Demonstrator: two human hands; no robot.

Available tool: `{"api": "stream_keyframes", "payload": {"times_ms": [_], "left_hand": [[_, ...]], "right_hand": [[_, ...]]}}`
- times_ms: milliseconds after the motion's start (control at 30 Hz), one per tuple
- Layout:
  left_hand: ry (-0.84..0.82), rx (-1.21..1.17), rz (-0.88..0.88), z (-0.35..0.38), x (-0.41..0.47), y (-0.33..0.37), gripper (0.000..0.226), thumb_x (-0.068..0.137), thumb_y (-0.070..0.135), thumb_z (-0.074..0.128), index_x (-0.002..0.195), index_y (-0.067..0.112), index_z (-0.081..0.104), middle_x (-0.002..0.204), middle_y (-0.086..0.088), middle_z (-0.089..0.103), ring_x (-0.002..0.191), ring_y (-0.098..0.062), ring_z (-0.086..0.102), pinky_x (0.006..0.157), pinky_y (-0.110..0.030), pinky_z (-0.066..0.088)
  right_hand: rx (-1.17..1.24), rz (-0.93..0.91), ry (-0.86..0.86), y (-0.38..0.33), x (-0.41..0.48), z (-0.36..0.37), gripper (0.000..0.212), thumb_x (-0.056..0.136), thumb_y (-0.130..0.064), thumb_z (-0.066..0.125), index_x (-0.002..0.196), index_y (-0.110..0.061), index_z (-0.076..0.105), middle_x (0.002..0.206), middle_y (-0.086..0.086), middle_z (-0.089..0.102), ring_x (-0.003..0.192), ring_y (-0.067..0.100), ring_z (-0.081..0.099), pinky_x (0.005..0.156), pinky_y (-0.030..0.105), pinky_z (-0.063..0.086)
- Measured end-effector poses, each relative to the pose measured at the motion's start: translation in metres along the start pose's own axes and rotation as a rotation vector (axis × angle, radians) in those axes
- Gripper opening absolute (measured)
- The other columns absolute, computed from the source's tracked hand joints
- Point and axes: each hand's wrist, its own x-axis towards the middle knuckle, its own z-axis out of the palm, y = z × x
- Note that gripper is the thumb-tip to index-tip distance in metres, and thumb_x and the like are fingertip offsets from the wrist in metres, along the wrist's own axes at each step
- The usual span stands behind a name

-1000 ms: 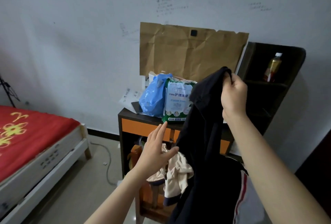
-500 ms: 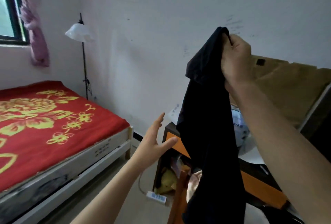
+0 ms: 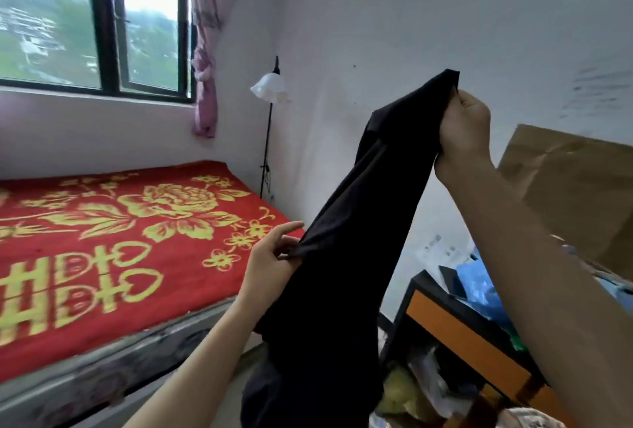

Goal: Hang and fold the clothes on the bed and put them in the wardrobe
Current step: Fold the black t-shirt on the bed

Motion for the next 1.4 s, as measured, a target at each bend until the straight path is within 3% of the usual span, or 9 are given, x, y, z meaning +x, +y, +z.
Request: {"api": "stream_keyframes", "payload": {"times_ms": [133, 333, 567, 733, 1000, 1133, 1200, 1300, 1400], "left_hand": [[0.143, 0.080, -0.030, -0.084, 0.008, -0.016, 0.040, 0.075, -0.018, 0.061, 0.096, 0.016, 0.069, 0.073, 0.006, 0.070, 0.066, 0.002, 0.064, 0.060, -0.011, 0.047], [0.315, 0.196, -0.062, -0.180, 0.005, -0.029, 0.050, 0.074, -0.013, 0.064, 0.074, 0.037, 0.067, 0.075, 0.018, 0.070, 0.068, 0.002, 0.064, 0.057, -0.009, 0.047], [0.430, 0.271, -0.131, -0.242, 0.013, -0.056, 0.046, 0.075, -0.013, 0.063, 0.077, 0.033, 0.067, 0.072, 0.016, 0.070, 0.065, 0.002, 0.064, 0.056, -0.010, 0.047], [0.492, 0.352, -0.154, -0.273, 0.047, -0.072, 0.043, 0.075, -0.011, 0.064, 0.078, 0.032, 0.067, 0.077, 0.013, 0.068, 0.066, 0.003, 0.063, 0.056, -0.011, 0.048], [0.656, 0.570, -0.018, -0.340, 0.165, -0.078, 0.042, 0.071, -0.017, 0.060, 0.079, 0.024, 0.067, 0.075, 0.011, 0.065, 0.066, 0.005, 0.060, 0.060, -0.002, 0.042], [0.761, 0.655, 0.067, -0.376, 0.217, -0.071, 0.035, 0.071, -0.020, 0.056, 0.093, 0.004, 0.069, 0.071, 0.016, 0.063, 0.060, 0.016, 0.056, 0.060, 0.000, 0.040], [0.808, 0.680, 0.081, -0.391, 0.233, -0.076, 0.040, 0.072, -0.020, 0.055, 0.092, 0.012, 0.068, 0.061, 0.024, 0.064, 0.063, 0.017, 0.057, 0.062, 0.000, 0.041], [0.819, 0.730, 0.038, -0.408, 0.241, -0.094, 0.044, 0.072, -0.020, 0.055, 0.088, 0.020, 0.065, 0.063, 0.034, 0.062, 0.064, 0.016, 0.057, 0.062, 0.000, 0.041], [0.807, 0.785, -0.069, -0.428, 0.239, -0.133, 0.041, 0.070, -0.022, 0.054, 0.087, 0.012, 0.069, 0.064, 0.023, 0.063, 0.063, 0.015, 0.058, 0.060, 0.000, 0.040]], "right_hand": [[-0.017, 0.148, -0.003, 0.048, -0.008, 0.042, 0.044, 0.097, -0.023, 0.048, 0.056, -0.019, 0.031, 0.048, -0.010, 0.030, 0.047, 0.007, 0.027, 0.044, 0.019, 0.023], [-0.083, 0.362, -0.036, 0.133, -0.026, 0.103, 0.044, 0.095, -0.016, 0.046, 0.055, -0.018, 0.027, 0.049, -0.007, 0.026, 0.048, 0.010, 0.023, 0.040, 0.018, 0.019], [-0.129, 0.483, -0.125, 0.216, -0.028, 0.167, 0.045, 0.097, -0.020, 0.048, 0.056, -0.017, 0.031, 0.041, -0.010, 0.032, 0.033, 0.002, 0.028, 0.034, 0.015, 0.021], [-0.084, 0.516, -0.236, 0.264, -0.005, 0.223, 0.039, 0.097, -0.022, 0.048, 0.060, -0.016, 0.039, 0.057, -0.003, 0.033, 0.050, 0.011, 0.033, 0.045, 0.024, 0.026], [0.144, 0.516, -0.378, 0.334, 0.064, 0.352, 0.034, 0.096, -0.023, 0.051, 0.063, -0.017, 0.048, 0.057, -0.004, 0.042, 0.053, 0.009, 0.038, 0.049, 0.026, 0.030], [0.235, 0.478, -0.444, 0.349, 0.097, 0.414, 0.030, 0.092, -0.024, 0.057, 0.062, -0.019, 0.053, 0.051, -0.010, 0.048, 0.051, 0.005, 0.043, 0.048, 0.023, 0.035], [0.243, 0.448, -0.479, 0.361, 0.109, 0.442, 0.027, 0.090, -0.025, 0.059, 0.064, -0.021, 0.055, 0.052, -0.012, 0.051, 0.050, 0.003, 0.045, 0.045, 0.020, 0.037], [0.240, 0.470, -0.499, 0.390, 0.109, 0.472, 0.025, 0.090, -0.021, 0.058, 0.065, -0.020, 0.054, 0.056, -0.008, 0.051, 0.049, 0.002, 0.045, 0.044, 0.019, 0.036], [0.149, 0.546, -0.528, 0.437, 0.090, 0.491, 0.023, 0.090, -0.014, 0.057, 0.068, -0.018, 0.053, 0.056, -0.005, 0.049, 0.040, -0.003, 0.043, 0.039, 0.015, 0.033]]}}
